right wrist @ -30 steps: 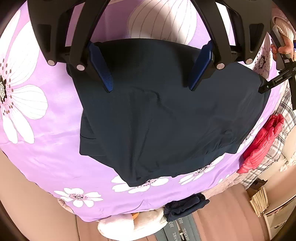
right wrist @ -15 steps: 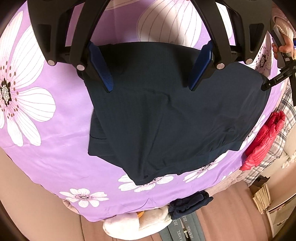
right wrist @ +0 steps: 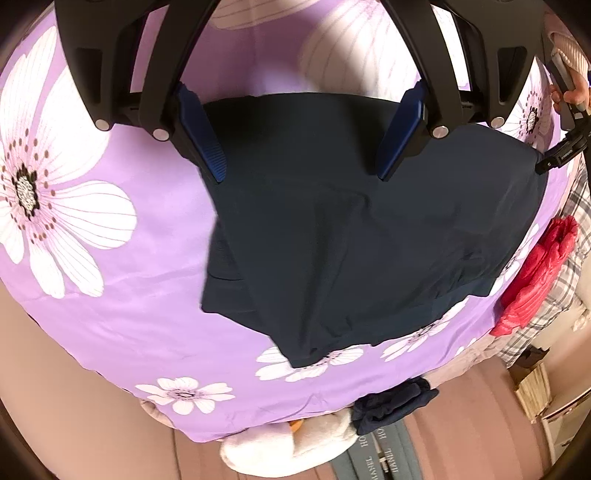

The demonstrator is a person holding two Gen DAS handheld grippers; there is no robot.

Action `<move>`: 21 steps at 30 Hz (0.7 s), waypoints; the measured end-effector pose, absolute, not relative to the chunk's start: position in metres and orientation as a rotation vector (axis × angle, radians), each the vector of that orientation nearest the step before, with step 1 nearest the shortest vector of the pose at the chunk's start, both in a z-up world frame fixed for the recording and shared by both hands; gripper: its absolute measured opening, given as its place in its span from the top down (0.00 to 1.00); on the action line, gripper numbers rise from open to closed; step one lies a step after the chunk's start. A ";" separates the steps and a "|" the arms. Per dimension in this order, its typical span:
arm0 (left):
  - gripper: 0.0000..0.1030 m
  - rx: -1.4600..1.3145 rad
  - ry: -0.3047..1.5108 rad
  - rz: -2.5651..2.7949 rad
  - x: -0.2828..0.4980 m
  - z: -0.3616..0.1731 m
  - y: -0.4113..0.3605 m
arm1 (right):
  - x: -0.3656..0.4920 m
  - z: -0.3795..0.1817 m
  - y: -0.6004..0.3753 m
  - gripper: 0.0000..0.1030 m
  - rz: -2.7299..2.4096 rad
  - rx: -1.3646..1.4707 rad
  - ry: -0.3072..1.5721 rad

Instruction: Fold large clothes

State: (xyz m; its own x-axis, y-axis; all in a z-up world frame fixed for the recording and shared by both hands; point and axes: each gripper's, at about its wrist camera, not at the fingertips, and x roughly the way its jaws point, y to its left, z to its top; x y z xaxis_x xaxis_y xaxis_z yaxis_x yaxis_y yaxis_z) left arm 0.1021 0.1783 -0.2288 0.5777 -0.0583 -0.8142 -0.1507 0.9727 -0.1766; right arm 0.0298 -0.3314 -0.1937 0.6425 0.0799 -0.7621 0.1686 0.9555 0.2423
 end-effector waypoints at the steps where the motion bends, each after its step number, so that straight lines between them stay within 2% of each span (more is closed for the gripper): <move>1: 0.02 -0.239 0.953 0.069 0.101 -0.228 0.182 | 0.029 -0.194 -0.333 0.20 -0.058 0.306 0.876; 11: 0.02 -0.250 0.910 0.121 0.087 -0.207 0.205 | 0.013 -0.183 -0.368 0.20 -0.186 0.360 0.848; 21: 0.02 -0.120 0.855 -0.008 0.087 -0.177 0.137 | 0.030 -0.158 -0.299 0.19 -0.028 0.221 0.796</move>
